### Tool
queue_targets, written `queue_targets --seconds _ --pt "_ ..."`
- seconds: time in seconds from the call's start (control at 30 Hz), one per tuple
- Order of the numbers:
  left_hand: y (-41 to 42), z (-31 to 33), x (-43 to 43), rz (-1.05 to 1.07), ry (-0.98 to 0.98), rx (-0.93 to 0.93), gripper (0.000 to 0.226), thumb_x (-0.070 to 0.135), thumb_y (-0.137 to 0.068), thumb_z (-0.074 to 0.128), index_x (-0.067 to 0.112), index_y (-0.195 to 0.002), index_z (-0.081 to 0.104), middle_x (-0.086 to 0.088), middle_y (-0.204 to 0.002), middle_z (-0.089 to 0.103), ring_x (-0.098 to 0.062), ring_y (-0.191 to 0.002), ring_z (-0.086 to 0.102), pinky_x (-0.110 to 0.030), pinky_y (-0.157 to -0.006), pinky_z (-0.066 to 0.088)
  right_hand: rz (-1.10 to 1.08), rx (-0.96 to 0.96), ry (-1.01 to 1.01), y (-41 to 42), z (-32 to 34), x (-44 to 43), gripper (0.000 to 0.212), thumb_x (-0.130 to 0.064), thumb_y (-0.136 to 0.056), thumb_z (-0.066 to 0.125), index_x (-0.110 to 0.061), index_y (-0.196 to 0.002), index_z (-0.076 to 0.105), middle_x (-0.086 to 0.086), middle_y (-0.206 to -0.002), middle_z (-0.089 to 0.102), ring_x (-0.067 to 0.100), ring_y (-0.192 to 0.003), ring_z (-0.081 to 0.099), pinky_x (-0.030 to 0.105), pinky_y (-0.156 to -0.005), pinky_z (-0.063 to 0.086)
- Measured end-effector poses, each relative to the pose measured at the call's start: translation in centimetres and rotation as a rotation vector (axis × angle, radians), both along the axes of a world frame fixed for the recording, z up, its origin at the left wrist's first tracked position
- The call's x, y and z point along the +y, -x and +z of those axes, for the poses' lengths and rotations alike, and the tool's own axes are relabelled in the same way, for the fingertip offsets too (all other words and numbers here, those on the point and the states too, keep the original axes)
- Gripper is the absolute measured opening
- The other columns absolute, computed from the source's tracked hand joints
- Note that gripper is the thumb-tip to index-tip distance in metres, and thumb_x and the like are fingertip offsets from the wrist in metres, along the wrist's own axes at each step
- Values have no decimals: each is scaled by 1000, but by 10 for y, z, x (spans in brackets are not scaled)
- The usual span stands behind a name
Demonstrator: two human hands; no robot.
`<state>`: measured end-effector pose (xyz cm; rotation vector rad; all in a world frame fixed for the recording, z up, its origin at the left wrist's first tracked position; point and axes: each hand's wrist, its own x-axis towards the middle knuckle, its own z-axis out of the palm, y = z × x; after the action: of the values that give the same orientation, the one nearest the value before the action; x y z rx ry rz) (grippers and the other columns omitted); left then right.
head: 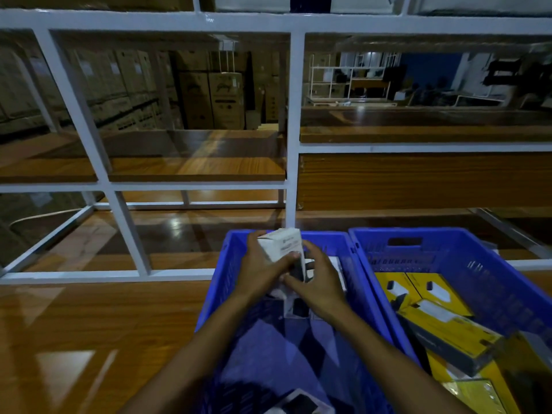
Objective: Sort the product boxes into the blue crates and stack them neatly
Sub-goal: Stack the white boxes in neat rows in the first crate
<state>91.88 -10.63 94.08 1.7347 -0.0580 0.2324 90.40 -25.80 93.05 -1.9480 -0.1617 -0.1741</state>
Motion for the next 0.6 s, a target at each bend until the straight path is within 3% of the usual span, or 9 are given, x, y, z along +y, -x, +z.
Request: queue_targets --seconds 0.07,0.13,0.23,0.3,0.37,0.43,0.53,0.6 --pt "-9 -5 9 77 -57 48 67 31 -70 84 16 -121 42 0 -109 67 -12 -97 69 -33 -83 59 65 30 18 2 -1 4 80 -33 -71 87 -46 -134 40 -17 -117 57 6 -101 60 28 -83 56" --pt "-18 -8 18 87 -52 112 56 18 -73 82 7 -118 50 -5 -105 71 -13 -91 71 -28 -75 59 96 45 48 -1 -4 8 85 -24 -75 85 -41 -143 37 -12 -112 58 9 -91 62 26 -78 55" --pt "-25 -7 31 -25 -84 249 37 4 -73 77 3 -105 59 -7 -94 72 -6 -77 72 -17 -60 54 151 73 52 -8 -9 12 88 -11 -83 77 -34 -151 26 -5 -100 59 8 -76 64 16 -62 51" --pt "-23 -3 38 -143 -89 327 26 -7 -72 69 3 -95 61 -10 -87 70 -8 -72 69 -19 -58 51 194 47 102 -14 -12 14 92 -9 -84 76 -36 -152 22 -5 -96 60 7 -76 66 16 -60 52" --pt "-21 -2 45 -234 -3 411 40 -10 -62 64 -2 -101 65 -21 -97 71 -23 -86 70 -28 -69 55 205 9 191 -22 -14 16 89 -8 -81 79 -34 -151 30 -2 -101 64 8 -78 67 15 -63 53" --pt "-26 -9 50 -244 74 499 59 -12 -51 60 -3 -109 66 -27 -106 68 -36 -97 66 -36 -74 54 201 -36 291 -30 -18 20 73 -8 -80 79 -27 -143 47 1 -115 65 9 -81 65 11 -66 50" --pt "-40 -26 51 -175 19 542 73 -12 -37 59 -3 -109 66 -36 -107 66 -48 -98 65 -45 -73 49 153 -127 461 -36 -27 26 61 -12 -81 77 -22 -137 56 2 -127 61 16 -97 64 22 -85 51" --pt "-42 -29 47 -168 -71 572 69 -13 -42 57 -7 -110 65 -38 -102 66 -52 -91 66 -50 -72 52 133 -188 563 -37 -35 28 56 -15 -85 72 -21 -138 55 4 -123 62 22 -107 62 31 -90 48"
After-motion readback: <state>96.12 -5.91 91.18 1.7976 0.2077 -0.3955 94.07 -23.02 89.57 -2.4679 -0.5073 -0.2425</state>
